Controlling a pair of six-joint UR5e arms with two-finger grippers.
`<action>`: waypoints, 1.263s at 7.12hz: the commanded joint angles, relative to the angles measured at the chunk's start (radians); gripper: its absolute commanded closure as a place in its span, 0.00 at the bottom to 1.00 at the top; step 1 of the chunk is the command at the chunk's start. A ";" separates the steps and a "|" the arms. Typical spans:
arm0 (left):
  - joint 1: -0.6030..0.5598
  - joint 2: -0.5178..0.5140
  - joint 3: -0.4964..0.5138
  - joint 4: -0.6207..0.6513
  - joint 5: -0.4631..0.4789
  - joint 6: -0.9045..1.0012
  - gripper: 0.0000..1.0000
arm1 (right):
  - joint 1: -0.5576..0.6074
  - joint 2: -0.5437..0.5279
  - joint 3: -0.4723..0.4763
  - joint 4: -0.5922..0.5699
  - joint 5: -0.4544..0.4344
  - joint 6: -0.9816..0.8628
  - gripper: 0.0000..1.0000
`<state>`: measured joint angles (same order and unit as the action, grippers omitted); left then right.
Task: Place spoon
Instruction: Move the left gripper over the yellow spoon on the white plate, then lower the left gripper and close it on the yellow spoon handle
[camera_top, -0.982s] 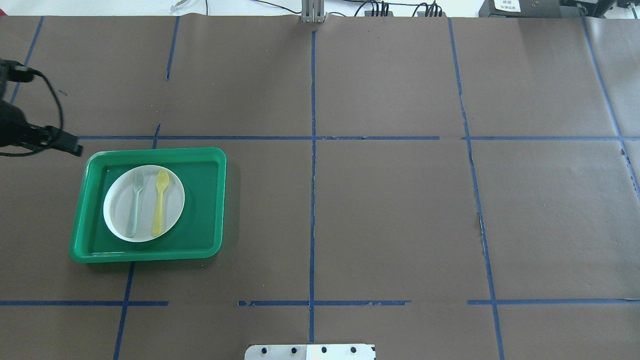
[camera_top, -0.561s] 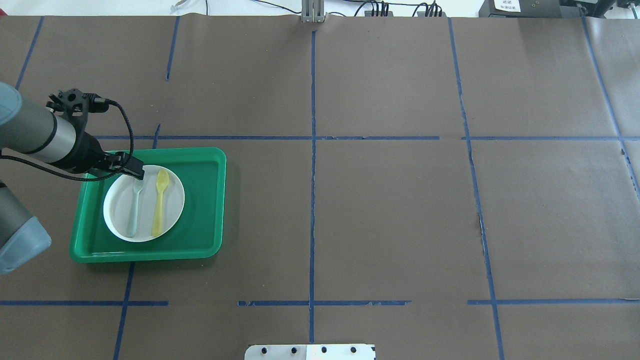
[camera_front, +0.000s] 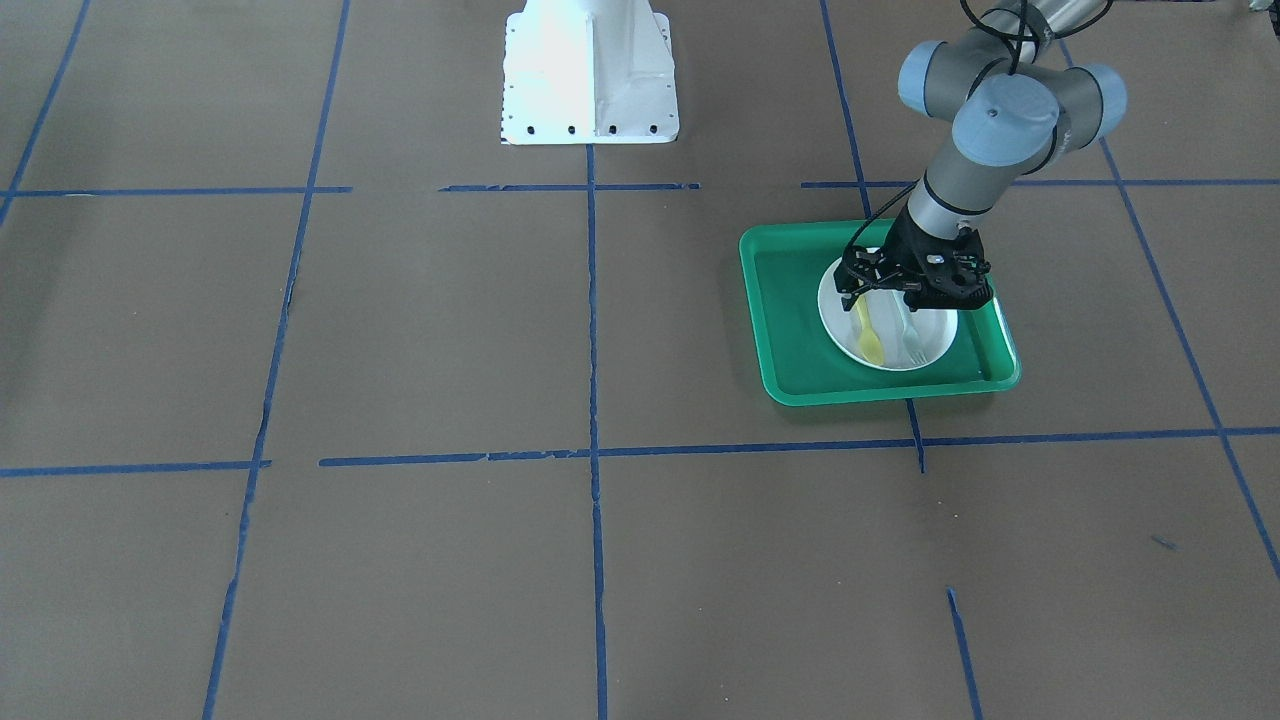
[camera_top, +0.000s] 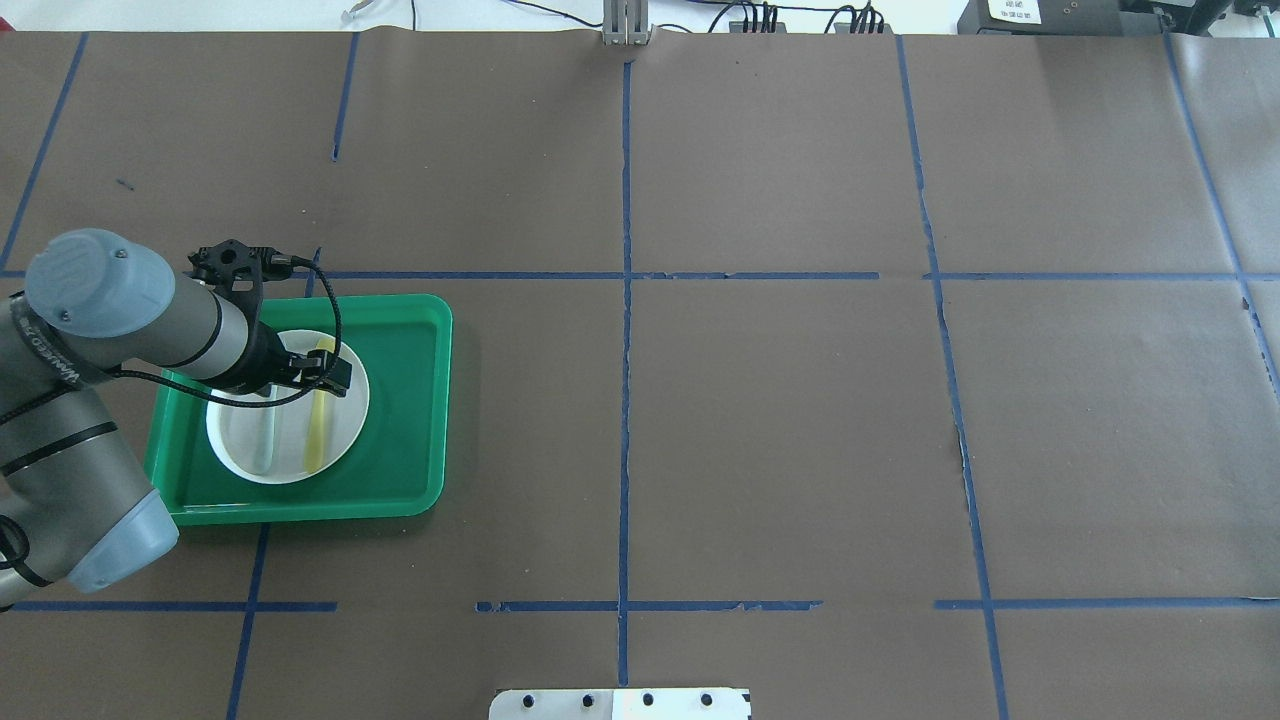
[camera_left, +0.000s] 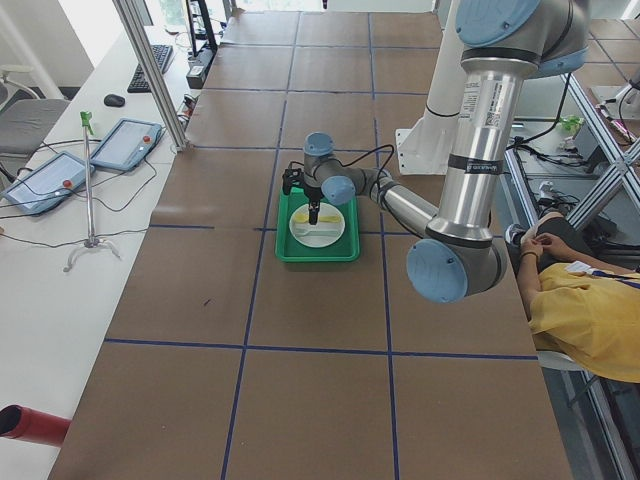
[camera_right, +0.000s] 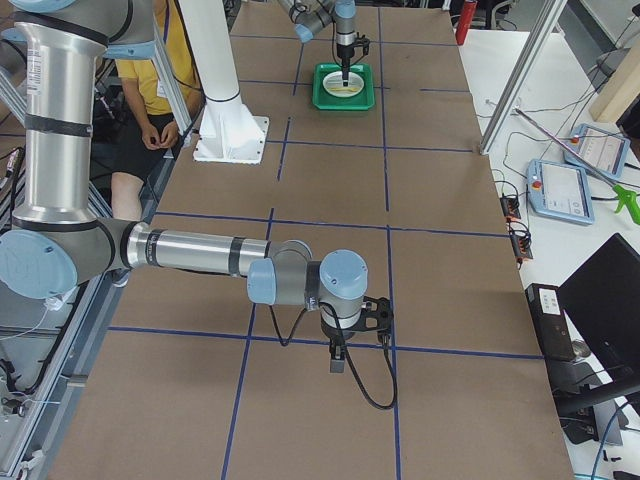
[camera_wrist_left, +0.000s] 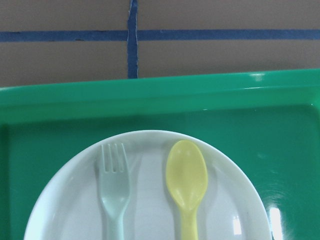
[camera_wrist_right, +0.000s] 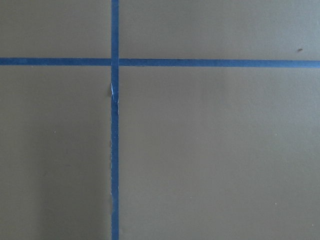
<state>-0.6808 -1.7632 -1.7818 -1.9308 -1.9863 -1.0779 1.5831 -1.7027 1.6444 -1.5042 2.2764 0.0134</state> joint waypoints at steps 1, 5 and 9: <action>0.007 -0.019 0.038 0.000 -0.002 -0.007 0.27 | 0.000 0.000 0.000 -0.001 0.000 0.000 0.00; 0.009 -0.021 0.042 0.000 -0.011 -0.007 0.43 | 0.000 0.000 0.000 -0.001 0.000 0.000 0.00; 0.009 -0.021 0.051 -0.002 -0.011 -0.007 0.48 | 0.000 0.000 0.000 -0.001 0.000 0.000 0.00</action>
<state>-0.6719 -1.7840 -1.7310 -1.9324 -1.9972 -1.0845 1.5831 -1.7027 1.6444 -1.5048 2.2764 0.0138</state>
